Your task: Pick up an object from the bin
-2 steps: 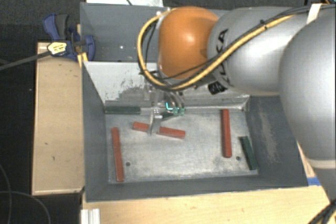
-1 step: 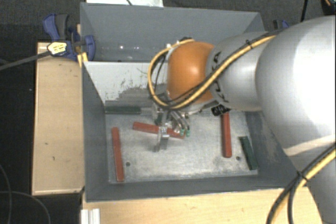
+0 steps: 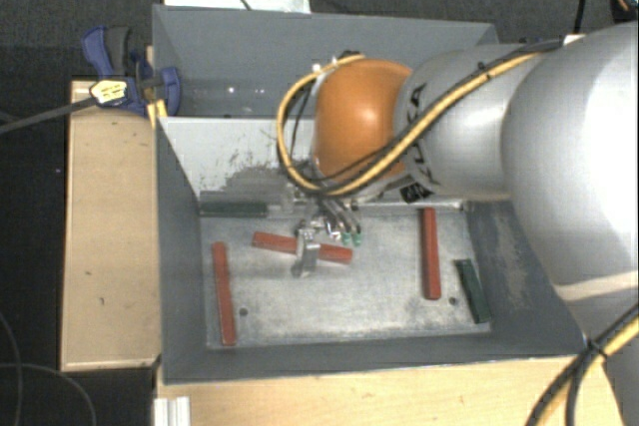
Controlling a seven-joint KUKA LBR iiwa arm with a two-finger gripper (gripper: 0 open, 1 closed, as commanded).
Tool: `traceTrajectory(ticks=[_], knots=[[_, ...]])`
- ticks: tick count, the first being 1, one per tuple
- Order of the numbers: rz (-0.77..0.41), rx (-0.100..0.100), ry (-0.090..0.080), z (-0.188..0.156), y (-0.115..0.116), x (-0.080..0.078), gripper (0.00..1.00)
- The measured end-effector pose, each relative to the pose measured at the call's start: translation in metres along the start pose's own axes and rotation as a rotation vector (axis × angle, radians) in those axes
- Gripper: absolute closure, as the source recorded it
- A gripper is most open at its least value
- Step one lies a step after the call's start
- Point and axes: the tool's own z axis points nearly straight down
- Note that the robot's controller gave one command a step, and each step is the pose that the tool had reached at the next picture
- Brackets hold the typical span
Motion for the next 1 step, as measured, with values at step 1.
traceTrajectory(ticks=[1], knots=[[0.067, 0.002, 0.008, -0.0020, -0.0037, 0.0122, 0.00]])
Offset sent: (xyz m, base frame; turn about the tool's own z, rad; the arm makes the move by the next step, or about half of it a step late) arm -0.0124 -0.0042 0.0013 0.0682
